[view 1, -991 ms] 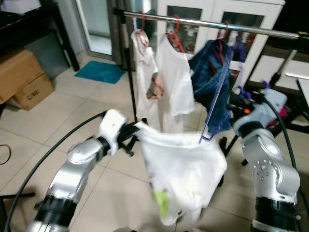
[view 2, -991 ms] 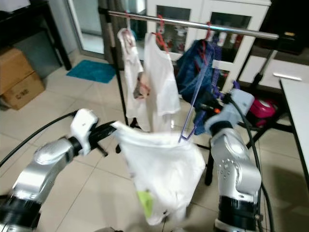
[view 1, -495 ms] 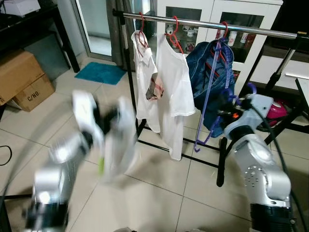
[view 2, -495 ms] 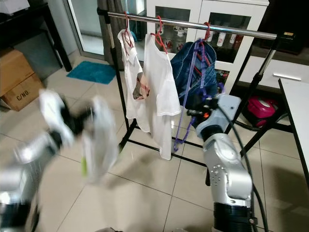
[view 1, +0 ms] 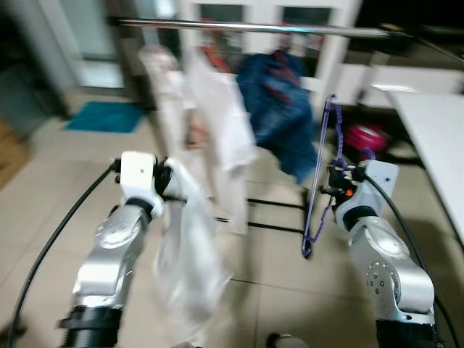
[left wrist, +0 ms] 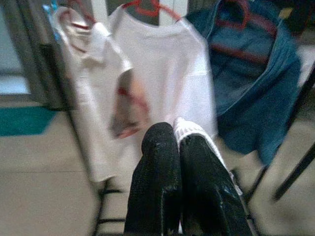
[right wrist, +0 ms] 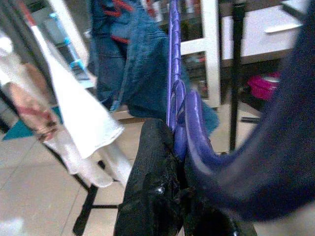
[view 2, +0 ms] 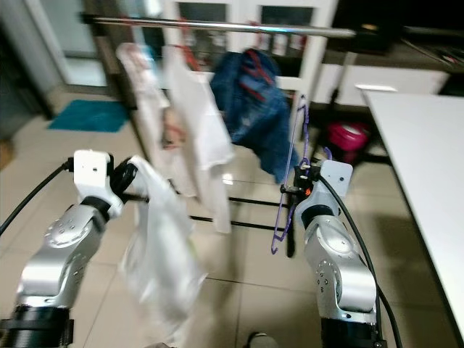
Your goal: Hang hanger
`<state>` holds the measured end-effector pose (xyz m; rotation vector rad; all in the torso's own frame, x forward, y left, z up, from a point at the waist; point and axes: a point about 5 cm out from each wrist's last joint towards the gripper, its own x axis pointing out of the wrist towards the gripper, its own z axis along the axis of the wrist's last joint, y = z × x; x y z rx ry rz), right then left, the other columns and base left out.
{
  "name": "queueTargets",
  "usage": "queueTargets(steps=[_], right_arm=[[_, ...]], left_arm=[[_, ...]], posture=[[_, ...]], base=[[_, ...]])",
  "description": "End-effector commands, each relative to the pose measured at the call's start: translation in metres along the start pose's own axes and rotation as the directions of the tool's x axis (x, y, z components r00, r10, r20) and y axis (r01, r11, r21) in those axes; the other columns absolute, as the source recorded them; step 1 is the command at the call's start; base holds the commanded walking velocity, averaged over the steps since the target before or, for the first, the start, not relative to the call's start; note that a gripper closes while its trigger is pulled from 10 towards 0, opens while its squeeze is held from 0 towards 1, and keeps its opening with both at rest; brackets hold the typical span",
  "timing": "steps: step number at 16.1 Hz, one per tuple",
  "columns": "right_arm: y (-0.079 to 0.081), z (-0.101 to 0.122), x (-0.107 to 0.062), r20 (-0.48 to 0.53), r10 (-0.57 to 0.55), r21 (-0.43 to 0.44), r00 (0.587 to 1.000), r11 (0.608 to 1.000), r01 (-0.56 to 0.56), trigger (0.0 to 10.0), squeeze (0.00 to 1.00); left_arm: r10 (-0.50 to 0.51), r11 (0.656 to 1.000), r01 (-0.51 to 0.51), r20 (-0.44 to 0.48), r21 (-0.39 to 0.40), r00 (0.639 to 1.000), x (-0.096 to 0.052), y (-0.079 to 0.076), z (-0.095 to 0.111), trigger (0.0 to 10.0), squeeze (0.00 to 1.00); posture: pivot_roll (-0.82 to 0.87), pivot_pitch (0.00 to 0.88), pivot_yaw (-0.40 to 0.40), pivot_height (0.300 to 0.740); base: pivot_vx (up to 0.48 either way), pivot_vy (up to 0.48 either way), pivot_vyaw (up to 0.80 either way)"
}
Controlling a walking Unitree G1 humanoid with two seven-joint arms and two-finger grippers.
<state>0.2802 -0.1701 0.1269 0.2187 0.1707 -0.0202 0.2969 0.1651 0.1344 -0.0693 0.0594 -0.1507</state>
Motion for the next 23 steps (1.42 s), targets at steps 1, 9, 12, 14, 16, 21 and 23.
queueTargets(steps=[1,9,12,14,16,21,23], right_arm=[[0.004,0.002,0.001,0.009,0.008,-0.005,1.000,1.000,-0.007,10.0,0.00],[0.008,0.004,0.004,0.028,0.005,0.021,1.000,1.000,-0.005,10.0,0.00],[0.008,0.004,0.004,0.029,0.007,0.020,1.000,1.000,-0.008,10.0,0.00],[0.008,0.003,0.004,0.026,0.003,-0.001,1.000,1.000,-0.003,10.0,0.00],[0.003,0.004,0.004,0.062,-0.086,-0.084,0.994,0.992,0.091,10.0,0.00],[0.001,0.003,0.004,0.111,-0.117,-0.115,0.987,0.985,0.130,10.0,0.00],[0.002,0.001,0.004,0.110,-0.126,-0.127,0.986,0.982,0.140,10.0,0.00]], left_arm=[[0.034,0.999,-0.033,0.028,-0.025,0.999,0.000,0.006,0.008,10.0,0.00],[0.108,0.977,-0.102,0.017,-0.188,0.994,0.002,-0.001,0.000,10.0,0.00],[0.127,0.971,-0.121,0.017,-0.204,0.992,0.002,0.000,-0.002,10.0,0.00],[0.101,0.968,-0.094,0.016,-0.234,0.995,0.002,-0.001,-0.003,10.0,0.00],[0.087,0.969,-0.081,0.017,-0.232,0.996,0.002,-0.003,-0.003,10.0,0.00],[0.096,0.969,-0.089,0.019,-0.231,0.995,0.002,-0.002,-0.004,10.0,0.00],[0.102,0.969,-0.096,0.015,-0.228,0.995,0.002,-0.001,-0.006,10.0,0.00]], posture=[[-0.07,0.025,0.060,0.740],[-0.07,0.018,0.075,0.740],[-0.07,0.010,0.075,0.740],[-0.07,0.004,0.073,0.740],[-0.07,0.002,0.072,0.740],[-0.07,0.000,0.074,0.740],[-0.06,0.000,0.074,0.740]], base=[[0.000,0.000,-0.80],[0.000,0.000,-0.80],[0.000,0.000,-0.80],[0.000,0.000,-0.80],[0.000,0.000,-0.80],[0.000,0.000,-0.80],[0.000,0.000,-0.80]])
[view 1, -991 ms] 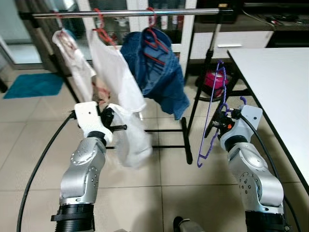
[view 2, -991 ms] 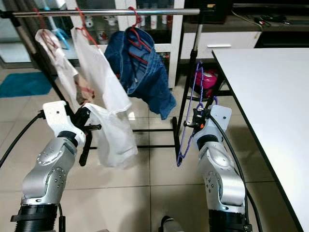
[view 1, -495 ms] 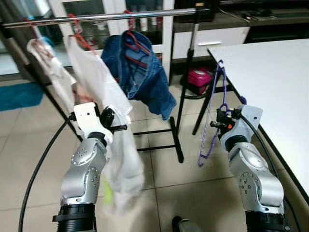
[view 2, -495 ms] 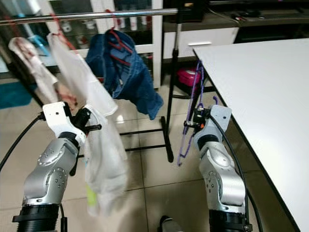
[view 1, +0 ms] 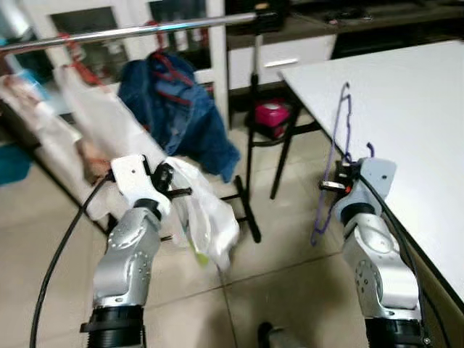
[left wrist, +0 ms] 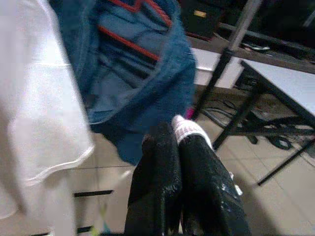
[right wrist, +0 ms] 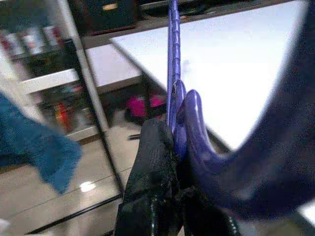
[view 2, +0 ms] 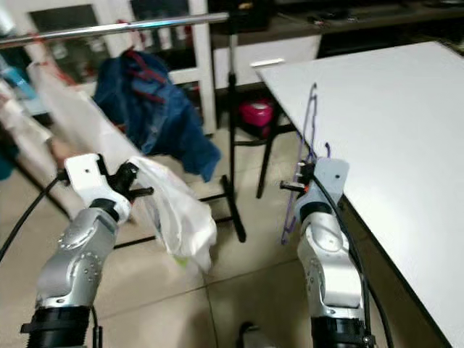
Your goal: Hang hanger
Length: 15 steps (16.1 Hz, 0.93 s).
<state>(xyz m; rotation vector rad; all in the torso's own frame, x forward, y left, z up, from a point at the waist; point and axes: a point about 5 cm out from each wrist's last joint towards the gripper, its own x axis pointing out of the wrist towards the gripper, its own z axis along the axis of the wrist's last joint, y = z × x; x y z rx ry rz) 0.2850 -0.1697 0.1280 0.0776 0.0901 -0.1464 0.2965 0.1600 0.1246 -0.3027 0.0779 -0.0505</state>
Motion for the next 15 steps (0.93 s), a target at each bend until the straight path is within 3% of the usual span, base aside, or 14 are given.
queueTargets(steps=[1,3,7,10,12,13,14,15], right_arm=[[0.001,-0.001,0.000,0.007,-0.013,-0.012,1.000,1.000,0.013,10.0,0.00],[0.003,0.001,0.001,0.026,0.028,0.135,0.999,0.990,-0.031,10.0,0.00],[-0.002,-0.005,-0.001,0.014,-0.038,0.056,0.999,0.998,0.038,10.0,0.00],[-0.005,0.000,0.001,0.044,-0.058,0.057,0.997,0.997,0.055,10.0,0.00],[-0.007,0.007,0.004,0.077,-0.082,0.108,0.994,0.991,0.073,10.0,0.00],[-0.003,0.007,0.004,0.062,-0.055,0.106,0.997,0.993,0.048,10.0,0.00],[0.007,0.003,0.003,0.023,0.039,0.108,0.999,0.993,-0.042,10.0,0.00],[0.009,0.003,0.002,0.015,0.059,0.140,0.998,0.988,-0.061,10.0,0.00]], left_arm=[[0.012,1.000,-0.012,0.022,0.008,1.000,0.002,0.003,0.005,10.0,0.00],[0.053,0.996,-0.052,-0.010,0.071,0.999,0.002,0.007,0.003,10.0,0.00],[0.070,0.992,-0.061,-0.084,0.110,0.994,0.001,0.011,-0.006,10.0,0.00],[-0.012,0.995,0.015,-0.036,0.094,0.999,0.003,0.003,-0.002,10.0,0.00],[-0.068,0.984,0.067,0.000,0.163,0.998,0.007,-0.003,0.007,10.0,0.00],[-0.082,0.974,0.081,-0.003,0.211,0.997,0.009,-0.002,0.014,10.0,0.00],[-0.099,0.964,0.106,-0.040,0.244,0.994,0.008,0.004,0.016,10.0,0.00],[-0.098,0.967,0.111,-0.065,0.229,0.993,0.007,0.007,0.015,10.0,0.00]], posture=[[-0.06,0.000,0.074,0.740],[-0.06,0.003,0.078,0.740],[-0.06,0.010,0.086,0.740],[-0.07,0.003,0.087,0.740],[-0.07,0.013,0.088,0.740],[-0.06,0.013,0.087,0.740],[-0.07,0.006,0.085,0.740],[-0.07,0.002,0.087,0.740]], base=[[0.000,0.000,-0.80],[0.000,0.000,-0.80],[0.000,0.000,-0.80],[0.000,0.000,-0.80],[0.000,0.000,-0.80],[0.000,0.000,-0.80],[0.000,0.000,-0.80],[0.000,0.000,-0.80]])
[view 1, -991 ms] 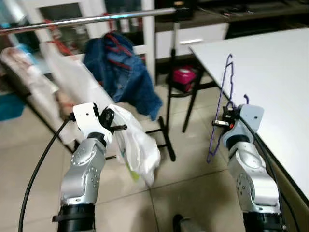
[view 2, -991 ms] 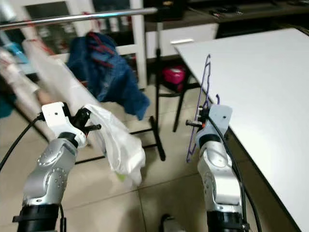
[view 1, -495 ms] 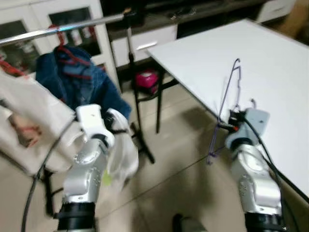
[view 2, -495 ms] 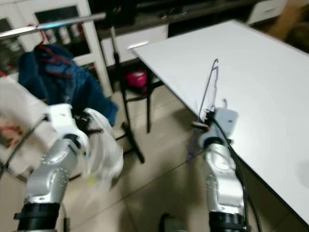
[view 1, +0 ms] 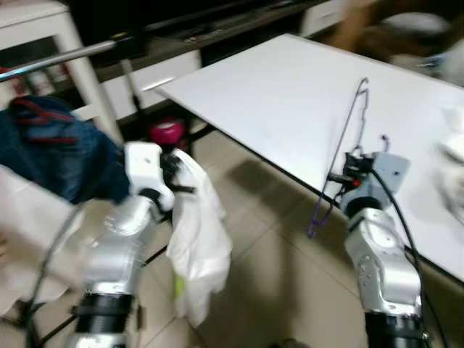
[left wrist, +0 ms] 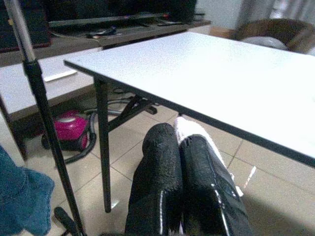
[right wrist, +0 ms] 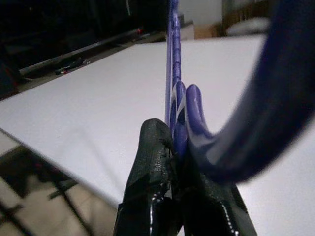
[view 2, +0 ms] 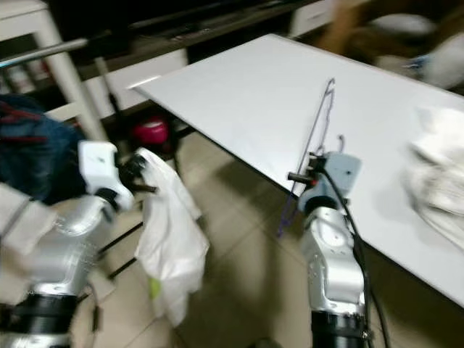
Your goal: Hang hanger
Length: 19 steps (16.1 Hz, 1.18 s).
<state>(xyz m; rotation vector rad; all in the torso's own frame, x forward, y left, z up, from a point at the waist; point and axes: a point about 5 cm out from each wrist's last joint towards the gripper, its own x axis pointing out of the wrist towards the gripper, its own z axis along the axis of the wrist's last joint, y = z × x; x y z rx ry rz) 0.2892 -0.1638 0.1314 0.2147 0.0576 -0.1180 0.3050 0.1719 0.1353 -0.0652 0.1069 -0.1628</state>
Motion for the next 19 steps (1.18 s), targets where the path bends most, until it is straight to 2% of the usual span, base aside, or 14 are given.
queueTargets(steps=[1,3,5,6,11,15,19], right_arm=[[0.001,0.003,0.000,0.003,0.009,0.005,1.000,1.000,-0.009,10.0,0.00],[-0.002,0.002,0.001,-0.001,-0.004,-0.004,1.000,1.000,0.004,10.0,0.00],[-0.003,-0.001,-0.002,-0.025,0.011,0.018,1.000,1.000,-0.011,10.0,0.00],[-0.002,-0.002,-0.004,-0.037,0.017,0.045,0.999,0.999,-0.016,10.0,0.00],[-0.009,-0.007,-0.006,-0.071,-0.034,0.051,0.997,0.998,0.037,10.0,0.00],[-0.007,-0.006,-0.005,-0.080,-0.032,0.074,0.996,0.997,0.038,10.0,0.00],[-0.008,-0.006,-0.002,-0.088,-0.034,0.043,0.996,0.998,0.038,10.0,0.00]], left_arm=[[-0.024,1.000,0.024,-0.026,-0.003,0.999,-0.001,-0.001,0.000,10.0,0.00],[-0.035,0.999,0.035,0.006,-0.007,0.999,0.000,-0.002,0.003,10.0,0.00],[-0.027,0.999,0.028,0.030,-0.029,0.999,0.001,-0.001,0.006,10.0,0.00],[-0.042,0.999,0.043,0.022,-0.012,0.999,0.001,-0.001,0.006,10.0,0.00],[-0.071,0.997,0.071,0.001,0.005,0.997,0.005,-0.006,0.006,10.0,0.00],[-0.056,0.998,0.056,0.000,0.010,0.998,0.006,-0.004,0.006,10.0,0.00],[-0.051,0.999,0.050,0.013,0.011,0.999,0.005,-0.004,0.007,10.0,0.00]], posture=[[-0.07,0.001,0.089,0.740],[-0.06,0.012,0.095,0.740],[-0.06,0.017,0.097,0.740],[-0.06,0.021,0.101,0.740],[-0.08,0.012,0.117,0.740],[-0.07,0.003,0.102,0.740],[-0.07,0.004,0.091,0.740]], base=[[0.000,0.000,-0.80],[0.000,0.000,-0.80],[0.000,0.000,-0.80],[0.000,0.000,-0.80],[0.000,0.425,-0.80],[0.000,0.472,-0.78],[0.000,0.480,-0.11]])
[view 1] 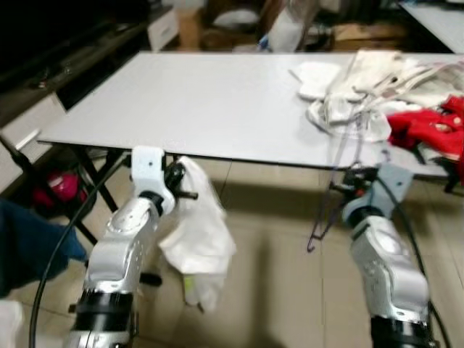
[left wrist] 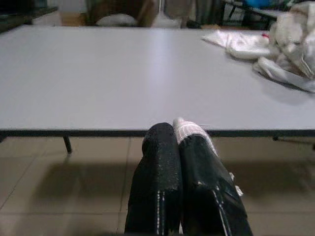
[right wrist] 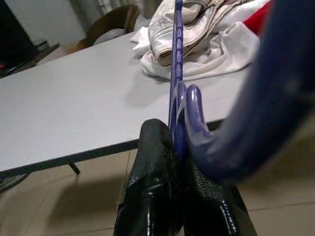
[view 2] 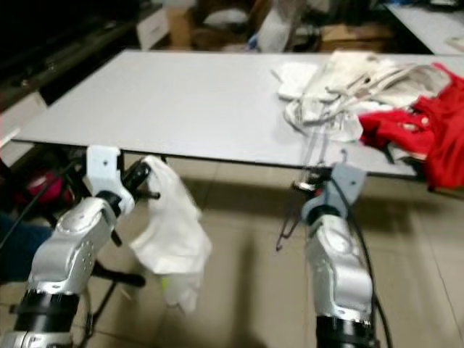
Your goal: Hang hanger
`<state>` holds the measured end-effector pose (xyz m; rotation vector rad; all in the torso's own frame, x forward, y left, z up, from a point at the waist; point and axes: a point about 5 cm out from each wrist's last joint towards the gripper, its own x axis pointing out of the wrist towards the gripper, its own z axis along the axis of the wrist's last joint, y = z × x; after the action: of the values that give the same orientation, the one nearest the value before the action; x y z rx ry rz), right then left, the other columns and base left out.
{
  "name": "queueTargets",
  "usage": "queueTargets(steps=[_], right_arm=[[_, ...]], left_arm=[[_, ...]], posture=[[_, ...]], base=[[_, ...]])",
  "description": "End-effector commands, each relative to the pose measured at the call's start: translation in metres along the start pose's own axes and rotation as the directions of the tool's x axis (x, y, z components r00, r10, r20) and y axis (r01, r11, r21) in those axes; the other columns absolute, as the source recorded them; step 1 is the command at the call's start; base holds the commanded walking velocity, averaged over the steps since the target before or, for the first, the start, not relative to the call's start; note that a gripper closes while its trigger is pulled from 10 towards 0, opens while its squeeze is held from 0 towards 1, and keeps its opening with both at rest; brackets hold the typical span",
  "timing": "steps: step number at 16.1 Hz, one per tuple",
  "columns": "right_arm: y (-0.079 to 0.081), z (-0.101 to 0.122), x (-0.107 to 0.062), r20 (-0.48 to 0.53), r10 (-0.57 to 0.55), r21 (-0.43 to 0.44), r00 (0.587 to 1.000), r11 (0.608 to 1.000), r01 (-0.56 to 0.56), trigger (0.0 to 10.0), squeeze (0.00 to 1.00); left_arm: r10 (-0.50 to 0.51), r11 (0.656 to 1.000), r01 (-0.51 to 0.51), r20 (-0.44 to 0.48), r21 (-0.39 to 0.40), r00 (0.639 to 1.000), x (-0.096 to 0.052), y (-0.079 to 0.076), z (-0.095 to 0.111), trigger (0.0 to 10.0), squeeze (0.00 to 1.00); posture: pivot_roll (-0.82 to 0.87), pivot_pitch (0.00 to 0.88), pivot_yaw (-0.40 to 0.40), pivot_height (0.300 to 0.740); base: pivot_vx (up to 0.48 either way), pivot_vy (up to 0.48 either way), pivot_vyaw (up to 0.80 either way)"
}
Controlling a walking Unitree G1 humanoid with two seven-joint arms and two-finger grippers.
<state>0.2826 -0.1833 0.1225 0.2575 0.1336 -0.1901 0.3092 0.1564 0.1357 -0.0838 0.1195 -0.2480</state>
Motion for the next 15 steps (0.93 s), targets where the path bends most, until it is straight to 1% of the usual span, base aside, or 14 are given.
queueTargets(steps=[1,2,3,5,6,7,8,10,12,13,14,15], right_arm=[[0.013,-0.002,0.000,-0.020,0.033,-0.002,0.999,0.999,-0.033,10.0,0.00],[0.012,-0.003,0.000,-0.031,0.027,-0.020,0.999,0.999,-0.028,10.0,0.00],[0.011,-0.004,-0.001,-0.037,0.029,-0.020,0.999,0.999,-0.030,10.0,0.00],[0.011,-0.004,-0.002,-0.023,0.018,0.001,1.000,1.000,-0.018,10.0,0.00],[0.011,0.001,-0.003,0.007,0.006,0.030,1.000,1.000,-0.006,10.0,0.00],[0.012,0.002,-0.003,0.011,0.016,0.047,1.000,0.999,-0.017,10.0,0.00],[0.013,0.002,-0.003,0.007,0.027,0.084,1.000,0.996,-0.027,10.0,0.00],[0.015,0.002,-0.004,0.003,0.049,0.065,0.999,0.997,-0.049,10.0,0.00],[0.019,0.000,-0.003,-0.012,0.089,0.062,0.996,0.994,-0.088,10.0,0.00],[0.021,0.000,-0.003,-0.014,0.106,0.064,0.994,0.992,-0.105,10.0,0.00],[0.025,0.001,-0.003,-0.017,0.144,0.059,0.989,0.988,-0.143,10.0,0.00],[0.032,0.004,-0.004,-0.024,0.204,0.025,0.979,0.979,-0.204,10.0,0.00]], left_arm=[[0.033,0.999,-0.033,0.027,0.026,0.999,-0.003,0.010,0.007,10.0,0.00],[0.031,0.999,-0.032,0.025,0.027,0.999,-0.003,0.010,0.006,10.0,0.00],[0.029,0.999,-0.030,0.024,0.029,0.999,-0.003,0.009,0.006,10.0,0.00],[0.020,0.999,-0.021,0.022,0.033,1.000,-0.004,0.008,0.005,10.0,0.00],[0.015,0.999,-0.017,0.042,0.032,0.999,-0.004,0.007,0.007,10.0,0.00],[0.017,0.999,-0.018,0.051,0.031,0.999,-0.004,0.006,0.008,10.0,0.00],[0.013,0.999,-0.015,0.043,0.036,0.999,-0.005,0.005,0.007,10.0,0.00],[0.013,0.998,-0.015,0.044,0.056,0.999,-0.004,0.006,0.007,10.0,0.00],[0.023,0.999,-0.025,0.069,0.030,0.997,-0.004,0.007,0.010,10.0,0.00],[0.023,0.999,-0.025,0.071,0.029,0.997,-0.004,0.007,0.010,10.0,0.00],[0.027,0.999,-0.029,0.071,0.028,0.997,-0.004,0.007,0.010,10.0,0.00],[0.043,0.999,-0.045,0.080,0.023,0.996,-0.004,0.009,0.010,10.0,0.00]], posture=[[-0.07,0.005,0.091,0.740],[-0.07,0.006,0.093,0.740],[-0.07,0.007,0.094,0.740],[-0.07,0.007,0.096,0.740],[-0.07,0.006,0.098,0.740],[-0.07,0.006,0.098,0.740],[-0.07,0.003,0.097,0.740],[-0.07,0.000,0.096,0.740],[-0.08,0.000,0.092,0.740],[-0.08,0.000,0.091,0.740],[-0.08,0.000,0.089,0.740],[-0.08,0.000,0.086,0.740]], base=[[0.000,0.480,0.00],[0.000,0.480,0.00],[0.000,0.480,0.00],[0.000,0.480,0.00],[0.000,0.000,-0.63],[0.000,0.000,-0.63],[0.000,0.000,0.00],[0.000,0.000,0.00],[0.000,0.000,0.00],[0.000,0.000,0.00],[0.281,0.000,0.00],[0.334,0.000,0.00]])
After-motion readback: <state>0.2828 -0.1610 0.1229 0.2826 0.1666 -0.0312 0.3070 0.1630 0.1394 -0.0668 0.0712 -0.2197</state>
